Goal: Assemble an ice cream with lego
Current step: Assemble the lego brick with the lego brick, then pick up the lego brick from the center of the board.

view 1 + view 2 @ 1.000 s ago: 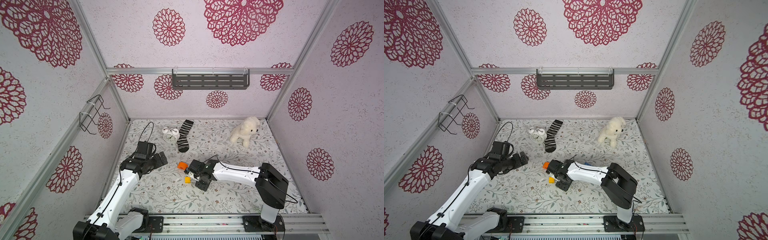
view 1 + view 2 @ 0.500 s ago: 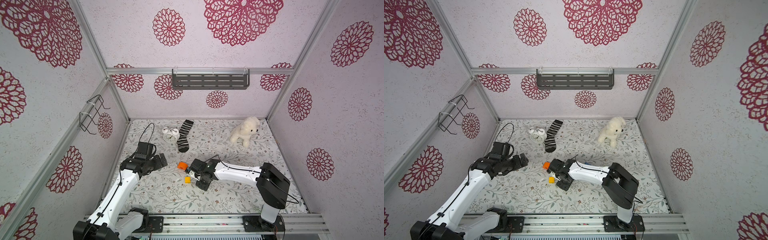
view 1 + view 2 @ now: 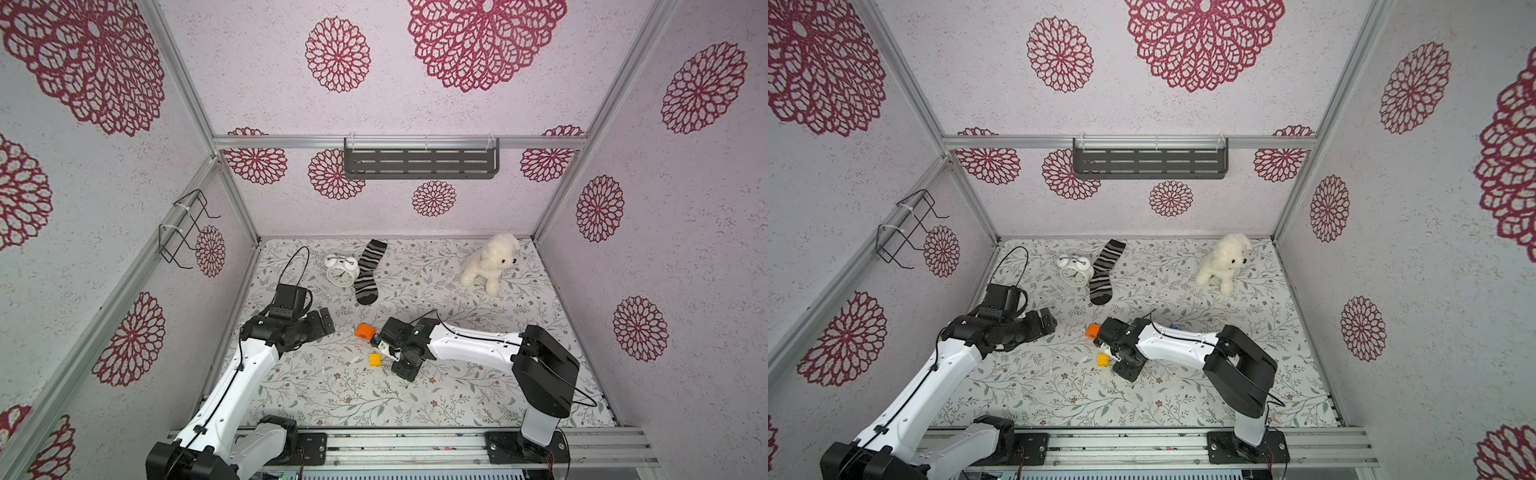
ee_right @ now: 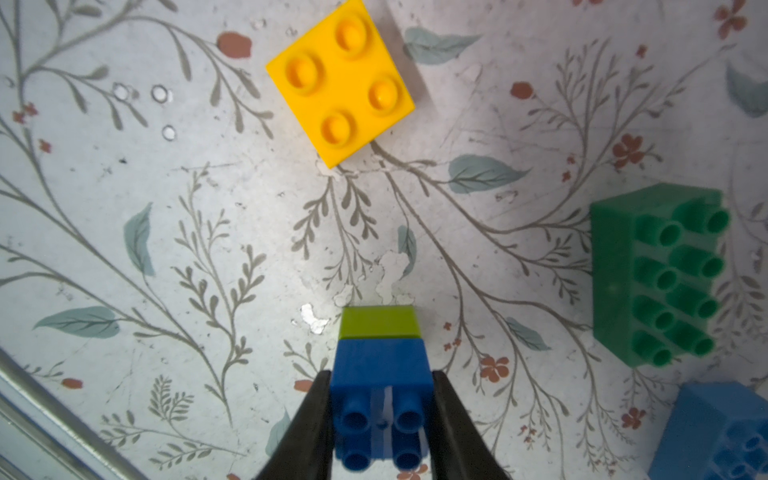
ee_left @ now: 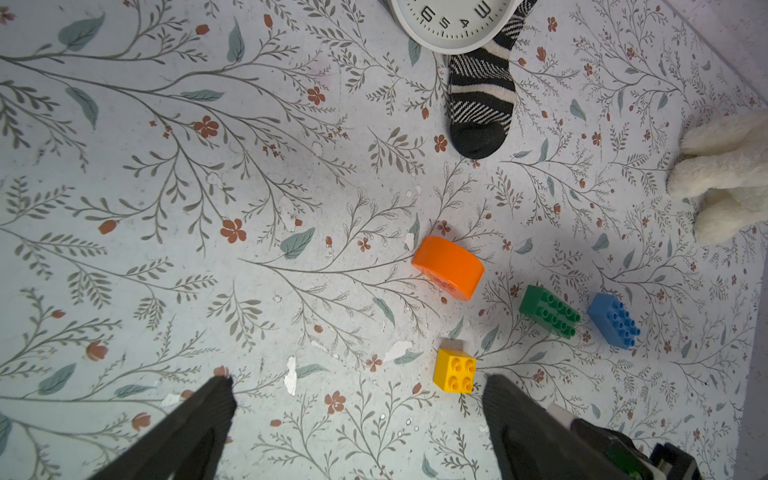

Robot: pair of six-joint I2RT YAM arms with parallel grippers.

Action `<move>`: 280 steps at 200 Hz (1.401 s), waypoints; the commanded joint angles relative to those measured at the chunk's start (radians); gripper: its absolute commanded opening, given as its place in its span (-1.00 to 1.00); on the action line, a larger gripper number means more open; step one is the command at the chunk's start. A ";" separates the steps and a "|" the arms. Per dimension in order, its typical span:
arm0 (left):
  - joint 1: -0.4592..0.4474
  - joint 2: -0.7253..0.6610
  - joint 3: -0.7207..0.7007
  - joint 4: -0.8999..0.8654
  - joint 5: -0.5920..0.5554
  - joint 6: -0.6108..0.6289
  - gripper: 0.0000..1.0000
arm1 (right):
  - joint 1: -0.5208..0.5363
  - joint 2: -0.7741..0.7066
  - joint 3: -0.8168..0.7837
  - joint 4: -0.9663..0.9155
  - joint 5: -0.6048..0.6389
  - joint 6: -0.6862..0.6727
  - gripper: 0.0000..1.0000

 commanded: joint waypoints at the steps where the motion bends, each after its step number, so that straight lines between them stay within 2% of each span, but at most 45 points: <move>1: 0.008 -0.002 0.016 -0.010 0.001 0.014 0.96 | -0.006 0.033 0.005 -0.059 -0.007 -0.012 -0.44; 72: 0.008 -0.006 0.017 -0.013 -0.009 0.015 0.96 | -0.006 0.041 0.014 -0.063 -0.011 -0.012 -0.42; 105: 0.008 -0.011 0.019 -0.016 -0.014 0.015 0.96 | -0.006 0.038 0.026 -0.066 -0.005 -0.012 -0.35; 130: 0.008 -0.020 0.023 -0.025 -0.026 0.015 0.96 | -0.007 0.033 0.055 -0.075 0.011 -0.013 -0.23; 172: 0.008 -0.029 0.035 -0.041 -0.048 0.017 0.96 | -0.013 0.032 0.117 -0.090 0.027 -0.013 0.15; 216: 0.000 -0.038 0.083 -0.098 -0.073 0.015 0.95 | -0.015 -0.016 0.187 -0.122 0.052 -0.005 0.29; 244: -0.089 -0.023 0.111 -0.134 -0.082 -0.011 0.91 | -0.050 -0.108 0.162 -0.128 0.127 0.030 0.31; 280: -0.293 0.056 0.116 -0.134 -0.102 -0.139 0.85 | -0.167 -0.251 0.012 -0.043 0.203 0.104 0.30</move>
